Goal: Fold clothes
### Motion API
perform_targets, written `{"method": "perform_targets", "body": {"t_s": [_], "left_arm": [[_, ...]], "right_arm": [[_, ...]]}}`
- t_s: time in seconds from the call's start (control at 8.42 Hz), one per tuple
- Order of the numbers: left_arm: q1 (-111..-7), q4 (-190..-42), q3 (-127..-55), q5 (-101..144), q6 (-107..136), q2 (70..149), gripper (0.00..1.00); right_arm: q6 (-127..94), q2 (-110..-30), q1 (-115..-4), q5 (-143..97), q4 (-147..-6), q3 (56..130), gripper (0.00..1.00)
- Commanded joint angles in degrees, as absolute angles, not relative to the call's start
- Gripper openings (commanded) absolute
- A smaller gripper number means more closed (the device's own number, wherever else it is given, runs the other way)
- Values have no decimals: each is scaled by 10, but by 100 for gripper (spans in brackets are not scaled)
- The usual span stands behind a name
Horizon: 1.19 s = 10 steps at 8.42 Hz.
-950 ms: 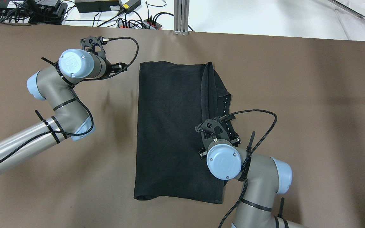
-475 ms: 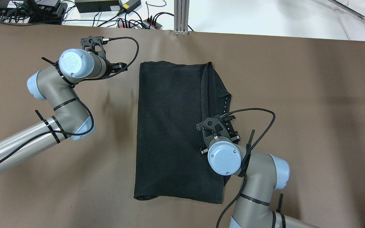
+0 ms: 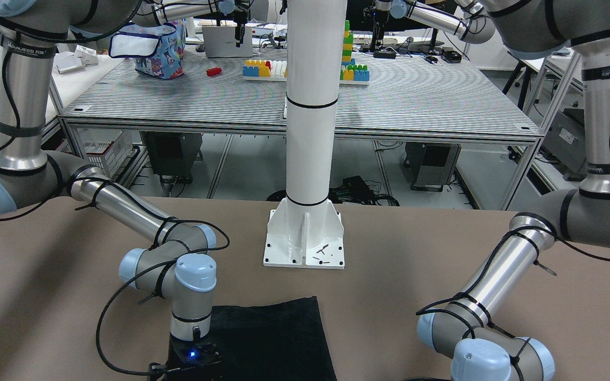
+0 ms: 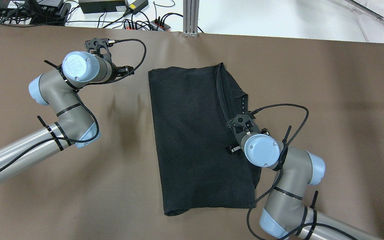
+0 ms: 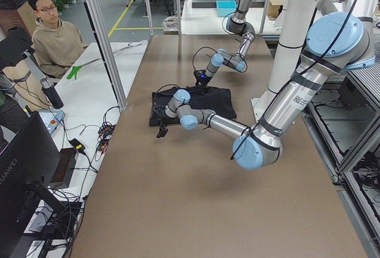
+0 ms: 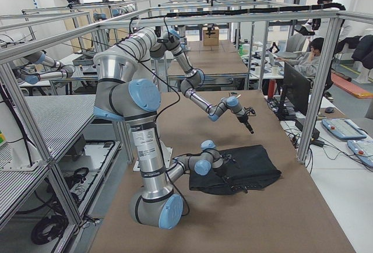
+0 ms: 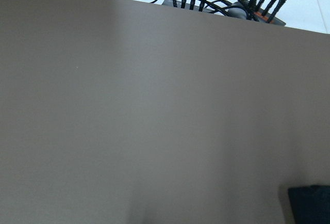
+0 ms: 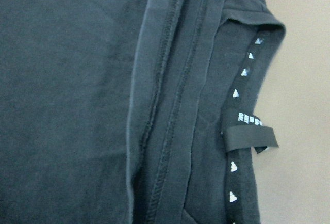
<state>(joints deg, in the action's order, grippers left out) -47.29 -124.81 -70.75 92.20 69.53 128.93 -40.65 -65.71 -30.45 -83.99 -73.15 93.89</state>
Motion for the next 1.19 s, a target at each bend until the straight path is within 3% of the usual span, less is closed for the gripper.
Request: {"method": "perform_targets", "body": {"t_s": [0.0, 0.47, 0.83, 1.07], "left_arm": [[-473, -1248, -708, 922, 695, 1290, 100], [-473, -1248, -707, 922, 695, 1290, 100], [-475, -1248, -710, 922, 696, 1285, 100], [-475, -1249, -711, 922, 696, 1281, 100]], "right_arm": [[-370, -675, -346, -887, -700, 938, 95], [-302, -663, -408, -923, -700, 904, 95], [-358, -548, -409, -924, -735, 864, 95], [-417, -463, -406, -923, -735, 767, 95]]}}
